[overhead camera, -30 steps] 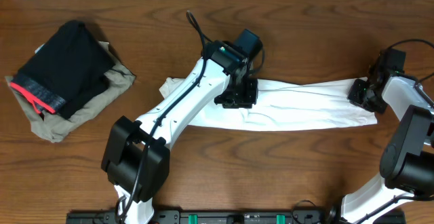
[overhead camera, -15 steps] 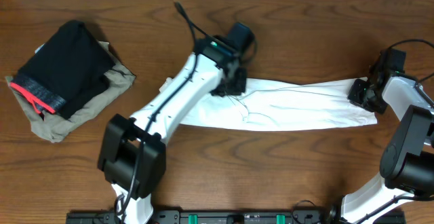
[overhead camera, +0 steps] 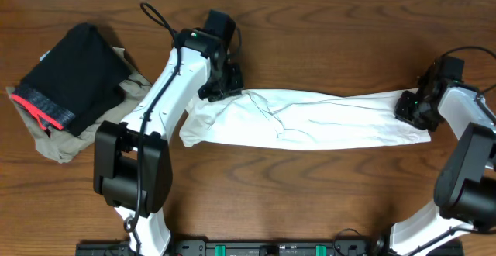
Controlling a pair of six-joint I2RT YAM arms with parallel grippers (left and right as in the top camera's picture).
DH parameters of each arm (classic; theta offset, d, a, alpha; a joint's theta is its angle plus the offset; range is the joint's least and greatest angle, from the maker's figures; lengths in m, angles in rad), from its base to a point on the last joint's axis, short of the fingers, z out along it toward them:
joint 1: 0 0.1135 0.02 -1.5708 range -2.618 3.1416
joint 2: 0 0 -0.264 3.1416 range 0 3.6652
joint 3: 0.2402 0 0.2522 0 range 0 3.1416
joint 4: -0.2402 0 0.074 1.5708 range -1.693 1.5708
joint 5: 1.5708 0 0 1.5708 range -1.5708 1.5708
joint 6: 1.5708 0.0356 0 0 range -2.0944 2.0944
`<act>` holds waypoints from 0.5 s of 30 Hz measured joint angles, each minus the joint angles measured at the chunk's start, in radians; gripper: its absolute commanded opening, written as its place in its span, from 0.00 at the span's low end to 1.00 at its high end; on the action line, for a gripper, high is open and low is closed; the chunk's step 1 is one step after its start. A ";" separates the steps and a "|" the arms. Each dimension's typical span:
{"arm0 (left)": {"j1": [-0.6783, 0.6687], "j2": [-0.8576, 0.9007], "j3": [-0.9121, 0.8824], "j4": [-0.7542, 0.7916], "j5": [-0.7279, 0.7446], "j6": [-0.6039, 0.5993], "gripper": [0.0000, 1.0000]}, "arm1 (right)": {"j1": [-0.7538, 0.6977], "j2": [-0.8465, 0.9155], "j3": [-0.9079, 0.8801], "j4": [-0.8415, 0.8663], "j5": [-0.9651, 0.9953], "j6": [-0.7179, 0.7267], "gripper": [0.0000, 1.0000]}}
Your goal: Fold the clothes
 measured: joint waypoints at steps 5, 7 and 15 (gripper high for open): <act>-0.004 0.000 -0.036 0.022 0.018 0.003 0.48 | 0.038 -0.158 0.084 -0.101 -0.069 -0.040 0.35; -0.003 0.000 -0.048 0.029 0.022 0.003 0.54 | 0.071 -0.227 0.116 -0.142 -0.133 -0.074 0.37; 0.028 0.000 -0.064 0.032 0.047 0.000 0.59 | 0.336 -0.268 0.135 -0.341 -0.364 -0.205 0.47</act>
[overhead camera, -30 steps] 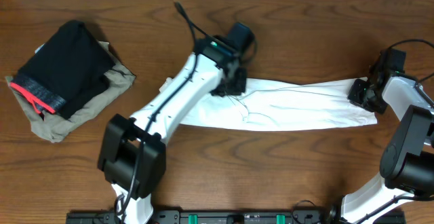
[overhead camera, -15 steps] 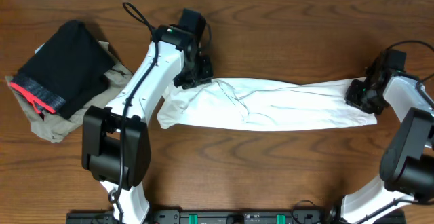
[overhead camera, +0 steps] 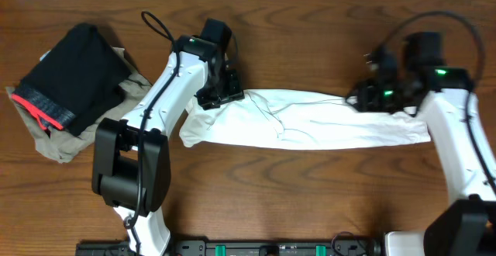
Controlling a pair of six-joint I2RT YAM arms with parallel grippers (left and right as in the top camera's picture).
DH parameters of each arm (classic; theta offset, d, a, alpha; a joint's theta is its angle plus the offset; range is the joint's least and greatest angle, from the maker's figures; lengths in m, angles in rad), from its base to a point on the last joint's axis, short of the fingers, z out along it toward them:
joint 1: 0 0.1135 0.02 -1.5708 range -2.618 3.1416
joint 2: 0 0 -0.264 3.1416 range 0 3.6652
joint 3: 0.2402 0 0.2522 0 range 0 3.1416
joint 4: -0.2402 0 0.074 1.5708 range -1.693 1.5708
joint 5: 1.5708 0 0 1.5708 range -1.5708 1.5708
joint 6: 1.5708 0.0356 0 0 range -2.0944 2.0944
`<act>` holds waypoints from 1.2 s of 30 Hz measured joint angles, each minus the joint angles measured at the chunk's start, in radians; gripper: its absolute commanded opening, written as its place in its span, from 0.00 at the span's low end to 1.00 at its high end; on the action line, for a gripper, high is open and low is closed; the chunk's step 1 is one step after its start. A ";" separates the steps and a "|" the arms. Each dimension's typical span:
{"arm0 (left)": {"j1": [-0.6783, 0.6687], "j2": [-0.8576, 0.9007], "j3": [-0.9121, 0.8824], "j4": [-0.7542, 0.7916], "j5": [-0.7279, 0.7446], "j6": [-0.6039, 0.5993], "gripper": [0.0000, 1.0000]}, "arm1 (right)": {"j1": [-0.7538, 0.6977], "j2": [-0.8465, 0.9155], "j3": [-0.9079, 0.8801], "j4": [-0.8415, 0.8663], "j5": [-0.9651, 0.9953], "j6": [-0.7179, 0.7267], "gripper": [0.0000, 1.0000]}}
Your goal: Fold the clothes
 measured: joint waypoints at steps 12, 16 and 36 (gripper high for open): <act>0.027 0.008 -0.002 0.002 0.016 0.000 0.60 | 0.388 0.183 0.000 0.075 -0.057 -0.028 0.56; 0.042 0.031 -0.002 0.007 0.042 0.000 0.60 | 0.430 0.261 -0.001 0.102 -0.061 -0.023 0.54; 0.064 0.074 -0.004 0.020 0.089 0.002 0.60 | 0.459 0.323 -0.004 0.154 0.006 0.024 0.37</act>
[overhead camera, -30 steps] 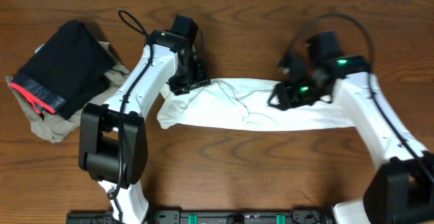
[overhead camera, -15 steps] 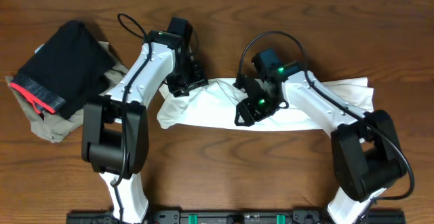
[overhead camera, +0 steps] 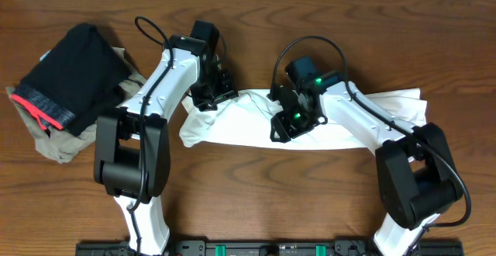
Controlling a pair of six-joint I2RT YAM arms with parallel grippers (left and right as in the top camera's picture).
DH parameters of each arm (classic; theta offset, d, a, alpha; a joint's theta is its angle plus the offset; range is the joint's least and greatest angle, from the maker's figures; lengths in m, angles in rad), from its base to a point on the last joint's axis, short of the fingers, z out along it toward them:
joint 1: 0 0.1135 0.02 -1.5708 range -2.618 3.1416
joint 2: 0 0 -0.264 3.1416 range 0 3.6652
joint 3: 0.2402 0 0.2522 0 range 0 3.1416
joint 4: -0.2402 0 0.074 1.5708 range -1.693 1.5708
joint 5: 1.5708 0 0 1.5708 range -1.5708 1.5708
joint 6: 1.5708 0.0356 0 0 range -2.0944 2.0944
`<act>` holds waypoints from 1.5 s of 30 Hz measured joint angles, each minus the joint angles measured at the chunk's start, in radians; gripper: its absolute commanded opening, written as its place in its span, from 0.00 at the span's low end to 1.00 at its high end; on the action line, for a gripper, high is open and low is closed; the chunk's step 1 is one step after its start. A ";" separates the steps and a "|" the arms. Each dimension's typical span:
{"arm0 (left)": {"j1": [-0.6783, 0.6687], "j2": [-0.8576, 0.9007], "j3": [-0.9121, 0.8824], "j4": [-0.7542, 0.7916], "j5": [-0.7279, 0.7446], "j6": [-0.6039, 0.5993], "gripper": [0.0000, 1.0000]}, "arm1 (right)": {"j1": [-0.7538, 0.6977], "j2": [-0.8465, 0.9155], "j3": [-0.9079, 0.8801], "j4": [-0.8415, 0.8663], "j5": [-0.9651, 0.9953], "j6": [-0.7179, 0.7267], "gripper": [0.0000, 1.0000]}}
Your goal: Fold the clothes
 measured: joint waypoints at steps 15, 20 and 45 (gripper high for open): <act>0.000 0.000 -0.026 -0.008 0.039 0.018 0.27 | 0.008 0.000 0.000 0.000 0.055 0.031 0.01; 0.000 0.000 -0.032 -0.022 0.056 0.021 0.19 | -0.002 0.000 0.000 0.004 0.121 0.068 0.01; -0.012 0.000 -0.032 -0.086 0.140 0.057 0.06 | -0.055 0.000 0.000 0.060 0.195 0.088 0.02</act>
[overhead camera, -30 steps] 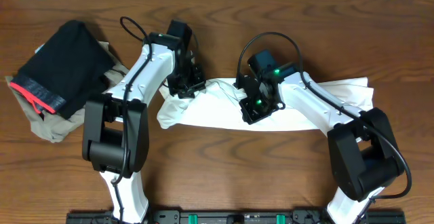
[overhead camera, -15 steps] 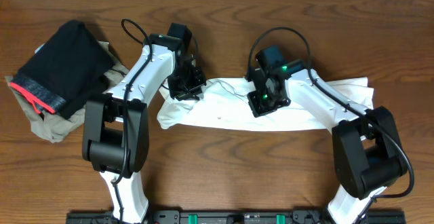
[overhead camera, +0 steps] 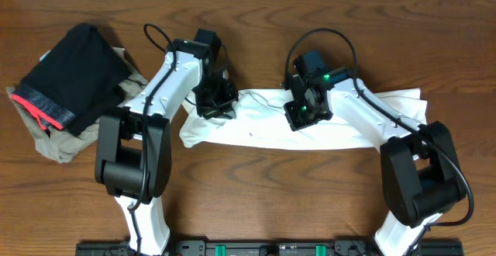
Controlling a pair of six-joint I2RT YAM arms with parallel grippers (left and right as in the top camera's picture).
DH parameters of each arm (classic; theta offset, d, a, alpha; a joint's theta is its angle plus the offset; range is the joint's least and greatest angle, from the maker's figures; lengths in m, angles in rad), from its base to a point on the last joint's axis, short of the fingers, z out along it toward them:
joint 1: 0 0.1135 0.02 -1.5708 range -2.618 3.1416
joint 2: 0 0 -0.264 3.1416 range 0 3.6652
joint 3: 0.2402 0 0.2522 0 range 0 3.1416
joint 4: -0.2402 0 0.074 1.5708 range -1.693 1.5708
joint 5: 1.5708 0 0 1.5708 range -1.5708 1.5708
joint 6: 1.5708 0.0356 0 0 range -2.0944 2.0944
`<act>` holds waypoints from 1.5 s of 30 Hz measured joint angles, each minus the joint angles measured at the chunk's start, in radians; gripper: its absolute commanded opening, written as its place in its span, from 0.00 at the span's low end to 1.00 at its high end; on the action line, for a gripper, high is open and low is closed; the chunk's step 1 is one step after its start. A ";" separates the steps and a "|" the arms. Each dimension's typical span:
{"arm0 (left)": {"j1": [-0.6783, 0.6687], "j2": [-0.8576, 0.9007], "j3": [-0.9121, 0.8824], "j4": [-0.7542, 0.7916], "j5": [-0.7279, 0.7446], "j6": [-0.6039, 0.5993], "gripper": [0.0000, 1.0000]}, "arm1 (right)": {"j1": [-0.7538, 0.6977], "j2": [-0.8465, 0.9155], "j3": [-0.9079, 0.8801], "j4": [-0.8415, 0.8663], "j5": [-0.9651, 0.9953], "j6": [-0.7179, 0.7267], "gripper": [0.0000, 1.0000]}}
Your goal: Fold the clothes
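Note:
A long white garment [overhead camera: 341, 132] lies spread across the middle of the table, creased near its centre. My left gripper [overhead camera: 218, 105] sits on the garment's upper left corner, shut on the bunched cloth there. My right gripper [overhead camera: 301, 116] hangs low over the garment's middle, fingers pointing down at the fabric. From overhead the gap between its fingers is hidden. The garment's right end [overhead camera: 403, 101] lies loose by the right arm's base link.
At the far left lies a pile: a folded black garment with a red trim [overhead camera: 74, 74] on top of a beige one [overhead camera: 54, 143]. Bare wooden table [overhead camera: 256, 194] runs along the front. Both arms reach over the cloth.
My right gripper has shifted a little up and to the right over the garment's middle. The left gripper has turned slightly and stays at the upper left corner.
First my right gripper was at the garment's right end and the left at its upper left corner. Then the right gripper stood further left along the top edge, then at the garment's middle. Now it sits slightly right of there, with the left still on its corner.

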 measured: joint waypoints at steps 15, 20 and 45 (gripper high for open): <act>-0.001 0.000 0.000 -0.140 0.005 0.042 0.23 | -0.001 0.000 0.000 -0.043 0.102 0.000 0.05; -0.001 0.000 -0.001 -0.117 -0.014 0.043 0.27 | -0.001 0.000 0.000 -0.042 0.109 -0.001 0.01; -0.037 -0.094 0.050 -0.013 -0.099 0.026 0.06 | 0.001 -0.125 -0.001 -0.023 -0.167 -0.068 0.04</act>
